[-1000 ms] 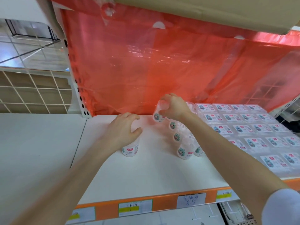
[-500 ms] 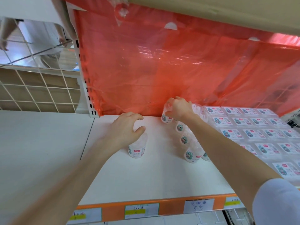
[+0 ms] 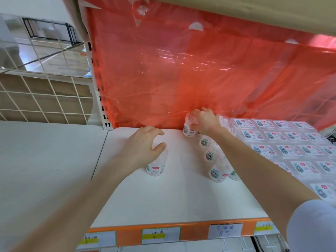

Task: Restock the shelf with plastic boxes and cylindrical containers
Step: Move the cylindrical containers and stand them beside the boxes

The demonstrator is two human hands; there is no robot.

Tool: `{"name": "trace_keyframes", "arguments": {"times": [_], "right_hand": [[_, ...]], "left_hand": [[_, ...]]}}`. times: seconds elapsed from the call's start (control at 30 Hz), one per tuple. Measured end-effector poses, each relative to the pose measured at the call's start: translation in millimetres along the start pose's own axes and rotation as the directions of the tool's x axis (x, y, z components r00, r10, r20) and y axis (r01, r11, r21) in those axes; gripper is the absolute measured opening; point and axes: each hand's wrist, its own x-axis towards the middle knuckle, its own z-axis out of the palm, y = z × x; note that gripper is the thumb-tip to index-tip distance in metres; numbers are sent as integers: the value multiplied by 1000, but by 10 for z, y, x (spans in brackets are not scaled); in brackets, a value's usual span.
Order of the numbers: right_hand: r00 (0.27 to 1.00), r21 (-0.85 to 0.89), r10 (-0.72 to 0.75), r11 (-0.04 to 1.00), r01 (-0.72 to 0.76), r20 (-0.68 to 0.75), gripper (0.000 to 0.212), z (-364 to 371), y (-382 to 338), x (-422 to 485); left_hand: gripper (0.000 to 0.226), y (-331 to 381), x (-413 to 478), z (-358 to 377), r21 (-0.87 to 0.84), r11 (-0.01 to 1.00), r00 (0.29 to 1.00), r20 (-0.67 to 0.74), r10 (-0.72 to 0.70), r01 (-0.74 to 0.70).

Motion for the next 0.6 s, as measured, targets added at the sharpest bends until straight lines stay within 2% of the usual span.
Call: {"name": "trace_keyframes", "arguments": {"times": [0.4,0.6], "right_hand": [[999,43,8,999,-7,-33,49,23,39,32],[1000,26,6,1000,-5,-28,49,41,47,40]], "left_hand": [[34,55,-86,111,-12,999,999,23,37,-36],[48,40,-103,75,-71,997,997,70,37,-32]]}}
